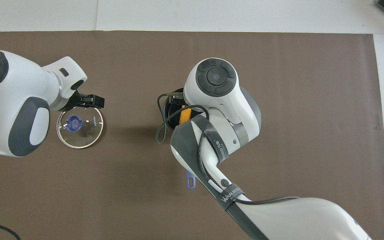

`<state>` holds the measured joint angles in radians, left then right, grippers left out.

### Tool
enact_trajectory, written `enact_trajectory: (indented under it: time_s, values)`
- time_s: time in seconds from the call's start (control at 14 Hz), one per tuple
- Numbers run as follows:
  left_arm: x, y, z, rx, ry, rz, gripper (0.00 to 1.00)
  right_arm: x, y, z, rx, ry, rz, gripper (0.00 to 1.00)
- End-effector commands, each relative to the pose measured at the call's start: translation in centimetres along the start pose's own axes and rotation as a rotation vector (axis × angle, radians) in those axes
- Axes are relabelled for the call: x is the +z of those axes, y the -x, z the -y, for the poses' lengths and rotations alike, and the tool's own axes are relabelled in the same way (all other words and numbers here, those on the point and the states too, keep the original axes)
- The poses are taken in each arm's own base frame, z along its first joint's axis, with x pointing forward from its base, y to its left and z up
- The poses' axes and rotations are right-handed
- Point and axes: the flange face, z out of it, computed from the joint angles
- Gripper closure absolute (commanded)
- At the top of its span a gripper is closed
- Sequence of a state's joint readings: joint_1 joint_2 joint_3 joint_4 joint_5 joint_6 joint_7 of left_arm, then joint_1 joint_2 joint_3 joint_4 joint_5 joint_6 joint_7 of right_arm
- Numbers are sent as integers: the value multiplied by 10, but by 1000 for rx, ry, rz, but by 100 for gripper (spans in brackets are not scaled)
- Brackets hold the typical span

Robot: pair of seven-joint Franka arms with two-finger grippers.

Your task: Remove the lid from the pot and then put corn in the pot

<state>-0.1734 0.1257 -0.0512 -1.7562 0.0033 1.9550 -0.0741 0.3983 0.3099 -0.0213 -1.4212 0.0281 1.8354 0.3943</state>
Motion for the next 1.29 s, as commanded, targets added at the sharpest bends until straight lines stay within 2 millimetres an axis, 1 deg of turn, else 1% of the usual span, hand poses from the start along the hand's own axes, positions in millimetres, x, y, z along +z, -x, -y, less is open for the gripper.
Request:
enact_trajectory:
  time_s: [0.0, 0.14, 0.21, 0.29, 0.36, 0.5, 0.57, 0.64, 0.71, 0.79, 0.86, 0.93, 1.14, 1.21]
  values:
    - [-29, -12, 29, 40, 0, 18, 0, -27, 5, -37, -13, 2, 3, 0]
    - [-42, -5, 66, 73, 2, 46, 0, -57, 9, -67, -34, 4, 1, 0]
    - [-53, -3, 81, 91, 6, 62, 0, -67, 11, -80, -38, 6, 2, 0]
    - [-70, 2, 90, 94, 9, 74, 0, -77, 12, -94, -37, 7, -2, 0]
    - [-81, 5, 90, 83, 13, 91, 0, -87, 14, -106, -37, 8, -6, 0]
    - [-121, 20, 87, 80, 10, 51, 0, -102, 19, -130, -33, 10, 9, 0]
    - [-132, 28, 87, 76, 6, 52, 0, -110, 22, -143, -23, 7, 17, 0]
    - [-132, 36, 90, 73, -1, 111, 0, -118, 26, -158, -11, 6, 25, 0]
    - [-139, 42, 89, 81, 4, 147, 0, -127, 30, -169, -2, 6, 32, 0]
    - [-156, 44, 90, 81, -2, 130, 0, -137, 36, -181, 12, 10, 35, 0]
    - [-161, 43, 89, 84, -4, 113, 0, -146, 42, -191, 25, 14, 39, 0]
    - [-167, 45, 85, 91, -1, 90, 0, -152, 48, -196, 32, 16, 44, 0]
    - [-165, 48, 85, 78, -2, 90, 0, -179, 71, -212, 58, 19, 60, 0]
    - [-163, 49, 85, 75, 3, 92, 0, -185, 78, -223, 77, 12, 72, 0]
